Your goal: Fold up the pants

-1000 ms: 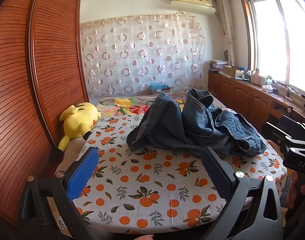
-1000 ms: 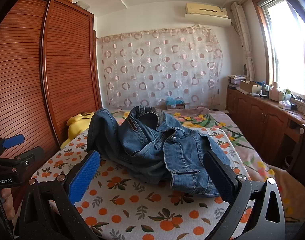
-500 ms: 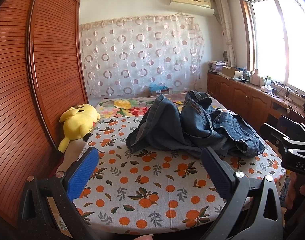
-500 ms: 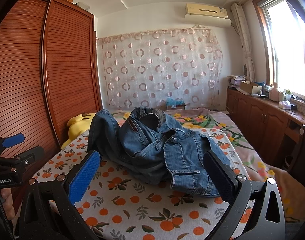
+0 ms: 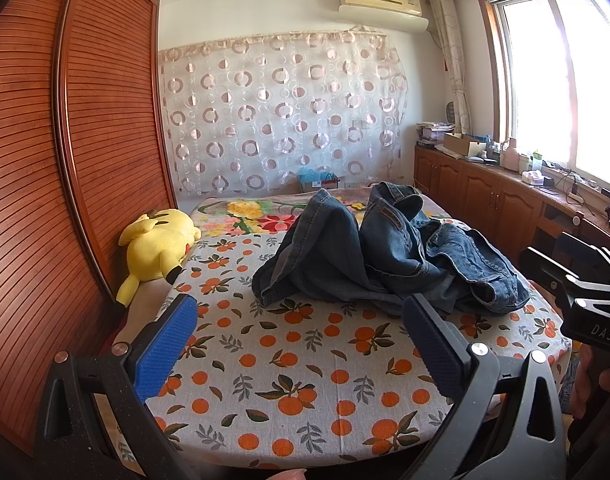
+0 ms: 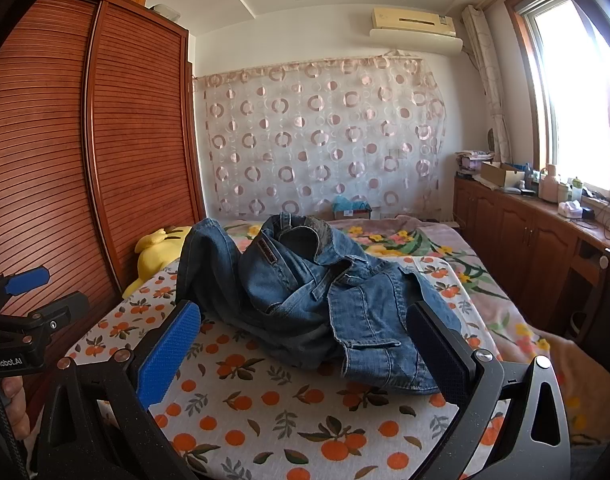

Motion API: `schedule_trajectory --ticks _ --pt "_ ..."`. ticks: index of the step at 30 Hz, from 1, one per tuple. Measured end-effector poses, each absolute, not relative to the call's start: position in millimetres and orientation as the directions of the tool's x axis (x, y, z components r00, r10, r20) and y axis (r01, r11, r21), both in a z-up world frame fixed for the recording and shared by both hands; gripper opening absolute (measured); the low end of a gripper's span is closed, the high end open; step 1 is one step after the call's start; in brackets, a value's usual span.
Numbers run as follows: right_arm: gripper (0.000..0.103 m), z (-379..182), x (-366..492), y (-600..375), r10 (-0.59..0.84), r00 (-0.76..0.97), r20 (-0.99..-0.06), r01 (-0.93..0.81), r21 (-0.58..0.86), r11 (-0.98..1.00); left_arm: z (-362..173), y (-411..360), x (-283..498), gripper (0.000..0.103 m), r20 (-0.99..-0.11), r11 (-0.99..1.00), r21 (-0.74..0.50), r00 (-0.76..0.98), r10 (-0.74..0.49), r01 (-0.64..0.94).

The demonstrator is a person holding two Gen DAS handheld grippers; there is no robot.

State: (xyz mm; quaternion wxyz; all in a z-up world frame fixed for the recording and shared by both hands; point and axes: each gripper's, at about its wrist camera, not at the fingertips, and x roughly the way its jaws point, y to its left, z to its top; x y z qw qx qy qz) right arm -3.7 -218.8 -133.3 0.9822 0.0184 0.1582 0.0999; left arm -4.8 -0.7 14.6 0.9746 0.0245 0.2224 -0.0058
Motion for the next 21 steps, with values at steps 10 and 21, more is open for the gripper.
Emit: schedule_trajectory --ticks 10,21 --pt "0.103 -139.4 -1.9 -223.0 0.223 0.919 -0.325 -0.209 0.077 0.975 25.0 -7.5 -1.1 0.103 -0.456 0.999 0.041 0.89 -0.009 0.031" --pt "0.102 -147.0 24.6 -243.9 0.182 0.905 -0.385 -0.18 0.042 0.983 -14.3 3.8 32.4 0.103 -0.527 0.997 0.036 0.849 -0.041 0.07"
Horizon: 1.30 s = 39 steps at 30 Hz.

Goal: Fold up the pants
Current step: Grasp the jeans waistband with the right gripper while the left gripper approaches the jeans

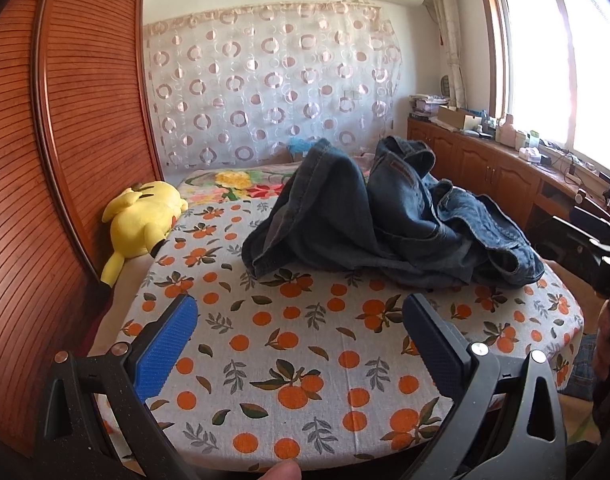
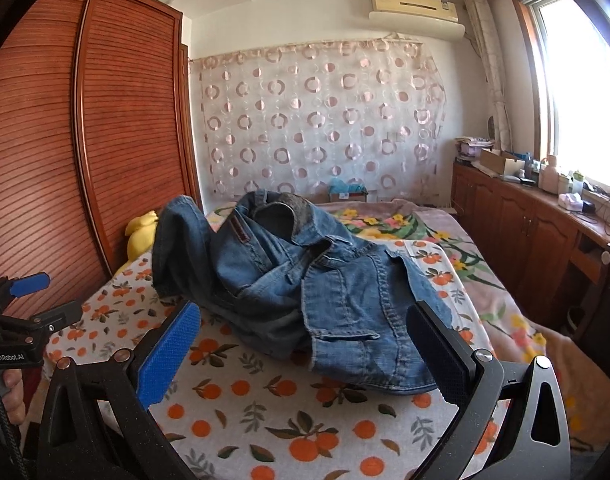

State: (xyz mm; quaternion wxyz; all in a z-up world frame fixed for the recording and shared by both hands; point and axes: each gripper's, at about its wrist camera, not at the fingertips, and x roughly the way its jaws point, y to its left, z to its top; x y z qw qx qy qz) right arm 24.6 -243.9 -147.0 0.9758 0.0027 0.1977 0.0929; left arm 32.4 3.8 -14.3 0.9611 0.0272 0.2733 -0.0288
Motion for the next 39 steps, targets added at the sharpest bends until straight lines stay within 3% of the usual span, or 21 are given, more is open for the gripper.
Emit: schedule_trajectory --ticks 5,9,15,20,21,23,24,25,33,39 --pt "0.097 -154.4 42.0 -248.5 0.173 0.885 -0.433 -0.177 0.031 0.984 -31.8 7.9 48.7 0.103 -0.558 0.995 0.039 0.828 -0.056 0.094" --pt "0.08 -157.4 51.4 -252.5 0.172 0.861 -0.479 -0.18 0.03 0.983 -44.1 11.5 60.4 0.103 -0.584 0.994 0.018 0.808 -0.079 0.109" --pt "0.075 -165.9 68.4 -251.0 0.202 0.806 -0.556 -0.227 0.025 0.974 -58.3 9.9 76.6 0.103 -0.615 0.99 0.015 0.782 -0.102 0.141" --pt "0.061 -170.1 79.3 -240.3 0.175 0.765 -0.619 -0.257 -0.045 0.965 -64.0 11.2 90.0 0.103 -0.628 0.988 0.006 0.769 -0.117 0.156" --pt "0.057 -169.3 79.5 -240.3 0.165 0.759 -0.63 -0.261 -0.061 0.963 -66.3 12.5 93.0 0.102 -0.632 0.988 0.006 0.766 -0.115 0.153" --pt "0.032 -165.8 77.8 -240.3 0.155 0.745 -0.649 -0.279 -0.092 0.956 -68.2 15.4 94.7 0.102 -0.637 0.989 0.002 0.763 -0.113 0.148" --pt "0.014 -161.7 75.5 -241.2 0.145 0.75 -0.645 -0.28 -0.111 0.954 -69.1 17.0 95.0 0.102 -0.639 0.989 -0.002 0.761 -0.113 0.146" --pt "0.01 -154.1 70.2 -244.4 0.13 0.766 -0.629 -0.271 -0.134 0.953 -70.3 19.1 94.9 0.102 -0.642 0.99 -0.007 0.758 -0.114 0.142" --pt "0.006 -76.4 26.6 -322.8 0.001 0.883 -0.469 -0.079 -0.146 0.986 -65.9 25.5 90.4 0.102 -0.632 0.987 -0.047 0.761 -0.146 0.151" --pt "0.006 -67.2 12.3 -366.7 -0.054 0.863 -0.502 -0.016 -0.134 0.991 -60.8 21.8 89.5 0.102 -0.619 0.984 -0.052 0.768 -0.164 0.168"
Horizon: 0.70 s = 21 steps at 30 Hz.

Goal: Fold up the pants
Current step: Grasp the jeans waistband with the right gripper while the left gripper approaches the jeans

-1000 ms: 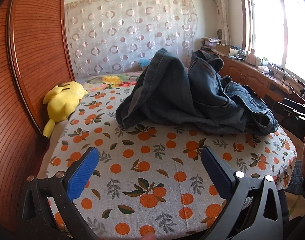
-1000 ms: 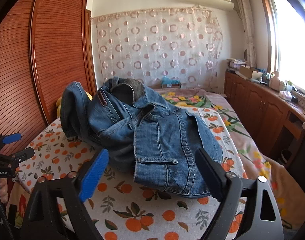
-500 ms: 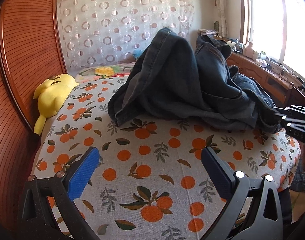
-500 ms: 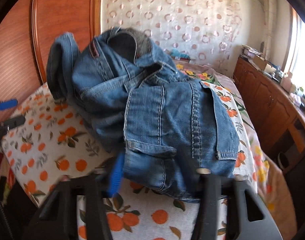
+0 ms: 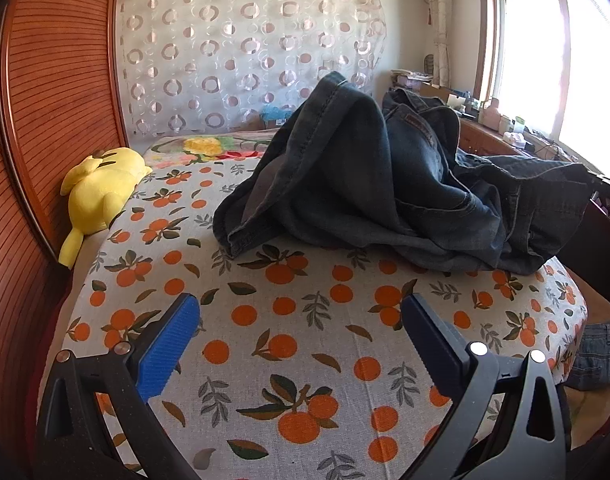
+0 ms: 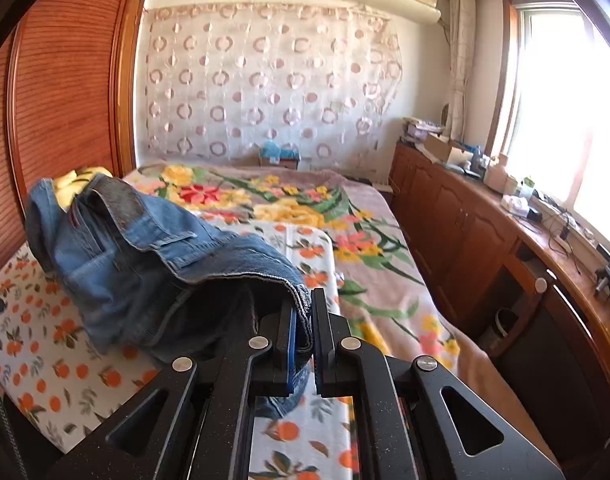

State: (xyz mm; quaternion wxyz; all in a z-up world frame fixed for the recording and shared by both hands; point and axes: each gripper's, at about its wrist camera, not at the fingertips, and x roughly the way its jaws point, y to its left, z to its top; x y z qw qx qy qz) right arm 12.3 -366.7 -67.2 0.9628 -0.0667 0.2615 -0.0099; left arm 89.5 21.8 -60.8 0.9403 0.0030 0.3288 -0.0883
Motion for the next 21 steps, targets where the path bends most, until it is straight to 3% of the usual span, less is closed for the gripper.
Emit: schedule_trajectory --ticks 6,13,19,21 --pt "0.006 -65.2 -2.7 -364.8 -0.018 0.848 -0.529 -0.034 -0.089 0.995 -57.0 15.7 101.8 0.097 -0.622 0.98 -0.038 0.763 -0.178 0.198" --pt "0.006 -56.9 -1.4 -369.6 -0.013 0.871 -0.491 -0.036 -0.091 0.995 -24.7 13.7 132.4 0.084 -0.571 0.974 0.011 0.801 -0.18 0.227" --pt "0.006 -75.6 20.0 -368.0 -0.011 0.875 -0.484 -0.04 -0.096 0.995 -2.2 22.1 158.6 0.076 -0.536 0.962 -0.031 0.808 -0.244 0.27" --pt "0.006 -85.7 23.4 -364.5 -0.008 0.873 -0.488 -0.045 -0.096 0.994 -0.1 22.9 166.5 0.069 -0.54 0.951 -0.064 0.791 -0.287 0.302"
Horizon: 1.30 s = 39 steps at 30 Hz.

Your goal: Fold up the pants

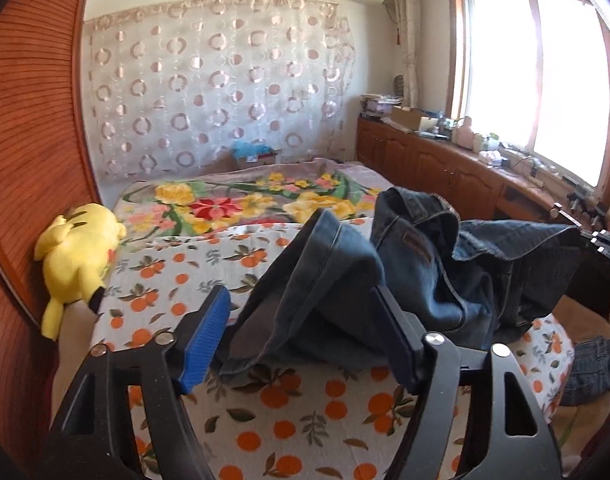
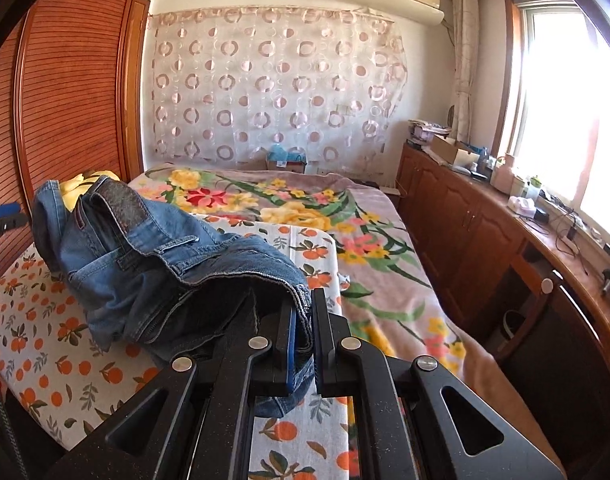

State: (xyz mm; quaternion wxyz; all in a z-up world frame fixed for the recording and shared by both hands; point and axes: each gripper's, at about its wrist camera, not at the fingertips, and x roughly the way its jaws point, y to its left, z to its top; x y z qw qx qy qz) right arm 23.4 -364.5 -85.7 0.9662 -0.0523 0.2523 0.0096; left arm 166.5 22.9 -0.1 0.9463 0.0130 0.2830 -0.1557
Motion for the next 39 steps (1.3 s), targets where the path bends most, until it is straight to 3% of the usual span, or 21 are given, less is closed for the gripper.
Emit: schedule_trajectory --ticks 3,9,12,16,23,31,34,37,39 --pt "0.006 -87.9 27.6 -361.8 0.0 0.869 -0.495 -0.048 -0.085 0.995 -1.5 17.9 181.1 0.064 -0.558 0.935 -0.088 0.761 -0.332 0.343" --pt "0.006 -82.8 28.9 -364.9 0.005 0.872 -0.489 -0.052 -0.082 0.995 -3.7 7.4 190.1 0.019 -0.58 0.932 -0.082 0.743 -0.333 0.353" --pt "0.006 -81.3 28.3 -366.5 0.002 0.873 -0.487 -0.048 -0.082 0.995 -1.1 10.5 178.1 0.011 -0.569 0.931 -0.091 0.749 -0.34 0.353" --pt "0.006 -77.6 28.9 -367.2 0.003 0.878 -0.479 -0.043 -0.073 0.996 1.3 22.6 155.7 0.008 -0.561 0.937 -0.081 0.761 -0.325 0.34" --pt "0.006 -65.7 23.6 -359.9 0.018 0.907 -0.421 -0.048 -0.061 0.997 -13.7 50.4 111.5 0.008 -0.587 0.946 -0.098 0.749 -0.306 0.309" --pt "0.006 -86.5 33.1 -350.6 0.017 0.901 -0.432 -0.06 -0.084 0.995 -27.8 50.0 87.8 0.013 -0.629 0.949 -0.061 0.726 -0.278 0.31" --pt "0.006 -89.9 36.0 -351.4 0.017 0.899 -0.437 -0.062 -0.088 0.994 -15.7 47.8 80.1 0.027 -0.611 0.95 -0.045 0.744 -0.271 0.309" --pt "0.006 -87.3 37.7 -353.9 0.017 0.899 -0.438 -0.061 -0.086 0.994 1.8 40.2 79.7 0.052 -0.579 0.941 -0.034 0.761 -0.292 0.335" --pt "0.006 -86.4 37.4 -353.0 0.017 0.9 -0.436 -0.061 -0.086 0.994 11.3 31.3 84.1 0.058 -0.563 0.936 -0.016 0.771 -0.298 0.351"
